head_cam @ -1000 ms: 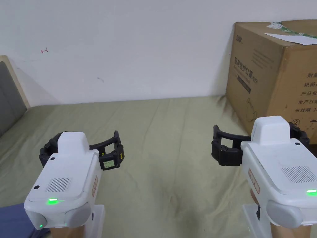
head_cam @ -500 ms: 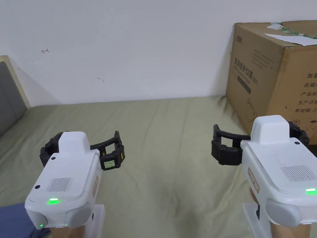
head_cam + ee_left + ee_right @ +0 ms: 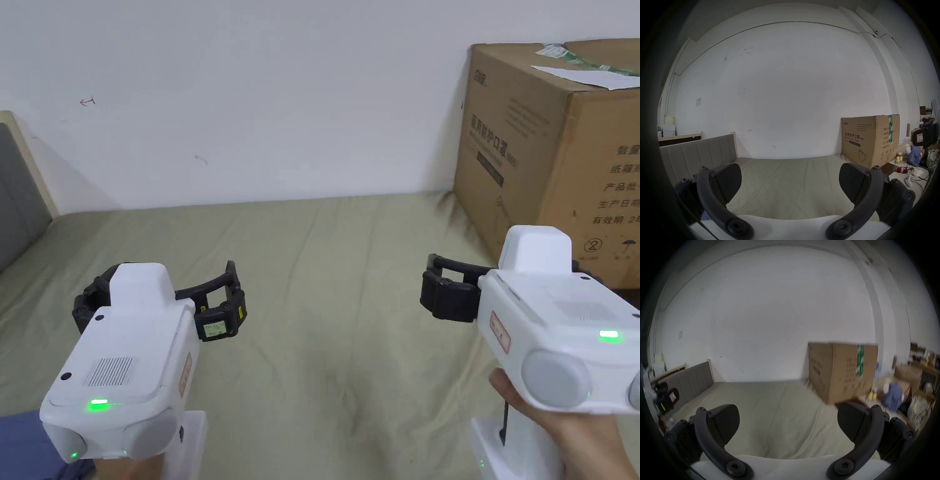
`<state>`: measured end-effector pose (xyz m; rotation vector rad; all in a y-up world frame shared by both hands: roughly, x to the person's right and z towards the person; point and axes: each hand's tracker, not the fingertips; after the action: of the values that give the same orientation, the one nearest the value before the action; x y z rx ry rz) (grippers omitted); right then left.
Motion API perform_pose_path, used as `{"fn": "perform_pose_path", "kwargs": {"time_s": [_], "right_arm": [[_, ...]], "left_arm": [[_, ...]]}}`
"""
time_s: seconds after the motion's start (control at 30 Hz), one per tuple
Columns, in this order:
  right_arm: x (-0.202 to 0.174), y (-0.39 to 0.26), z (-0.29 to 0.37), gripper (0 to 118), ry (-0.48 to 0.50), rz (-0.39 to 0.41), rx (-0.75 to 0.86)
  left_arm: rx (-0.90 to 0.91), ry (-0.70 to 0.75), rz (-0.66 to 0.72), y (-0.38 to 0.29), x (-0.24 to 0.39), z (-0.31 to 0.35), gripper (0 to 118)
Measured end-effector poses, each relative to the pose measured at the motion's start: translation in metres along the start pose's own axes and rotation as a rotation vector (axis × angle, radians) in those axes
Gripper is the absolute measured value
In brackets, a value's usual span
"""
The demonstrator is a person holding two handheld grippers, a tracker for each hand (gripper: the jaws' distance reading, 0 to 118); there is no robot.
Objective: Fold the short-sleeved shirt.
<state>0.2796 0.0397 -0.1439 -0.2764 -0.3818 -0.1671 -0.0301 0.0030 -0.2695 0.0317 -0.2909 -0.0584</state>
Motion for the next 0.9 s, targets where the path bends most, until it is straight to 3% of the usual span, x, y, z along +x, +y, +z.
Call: {"fn": "perform_pose_path", "kwargs": {"time_s": [0.13, 0.23, 0.47, 0.73, 0.9], "right_arm": [[0.005, 0.007, -0.010, 118, -0.037, -0.168, -0.172], [0.009, 0.008, -0.012, 118, -0.020, -0.207, -0.198], [0.001, 0.005, -0.015, 117, -0.083, -0.117, -0.226], [-0.005, 0.001, -0.016, 117, -0.061, -0.067, -0.213], [-0.008, 0.000, -0.014, 117, -0.074, 0.001, -0.123]], "left_arm": [[-0.004, 0.002, -0.006, -0.001, -0.001, 0.000, 118], [-0.007, 0.000, -0.007, -0.001, -0.002, 0.000, 118], [0.000, 0.006, -0.009, -0.001, -0.005, 0.000, 118], [0.003, 0.009, -0.003, 0.000, -0.007, 0.000, 118], [0.004, 0.011, -0.009, -0.001, -0.008, 0.000, 118]]}}
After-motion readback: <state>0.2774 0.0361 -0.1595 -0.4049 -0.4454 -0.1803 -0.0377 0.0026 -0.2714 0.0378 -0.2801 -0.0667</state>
